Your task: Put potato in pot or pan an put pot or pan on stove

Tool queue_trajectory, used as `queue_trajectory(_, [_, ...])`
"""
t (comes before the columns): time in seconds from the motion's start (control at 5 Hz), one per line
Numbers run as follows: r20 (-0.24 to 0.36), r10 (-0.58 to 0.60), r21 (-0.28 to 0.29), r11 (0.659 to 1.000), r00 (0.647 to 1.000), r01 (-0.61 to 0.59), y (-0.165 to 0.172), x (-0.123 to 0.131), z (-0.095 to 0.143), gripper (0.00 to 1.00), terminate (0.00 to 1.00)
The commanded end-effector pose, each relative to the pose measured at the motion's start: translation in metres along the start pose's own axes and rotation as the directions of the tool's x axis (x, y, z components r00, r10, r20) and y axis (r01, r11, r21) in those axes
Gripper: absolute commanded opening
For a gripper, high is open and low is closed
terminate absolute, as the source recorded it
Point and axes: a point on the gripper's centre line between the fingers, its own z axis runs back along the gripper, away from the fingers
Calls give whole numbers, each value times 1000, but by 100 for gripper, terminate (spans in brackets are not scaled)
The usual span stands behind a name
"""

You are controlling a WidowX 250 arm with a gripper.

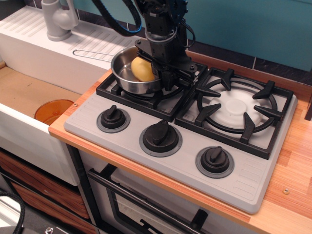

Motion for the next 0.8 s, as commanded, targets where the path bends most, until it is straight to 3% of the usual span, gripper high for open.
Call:
queue_trajectory(0.0, [18, 4, 27, 1000, 1000, -4, -6, 26, 51, 0, 0])
queue_trajectory(0.4, [-42, 27, 52, 998, 999, -25, -24, 57, 86, 0, 0])
queue_trajectory(0.6, [-70, 63, 56, 997, 996, -59, -40, 80, 91, 0, 0])
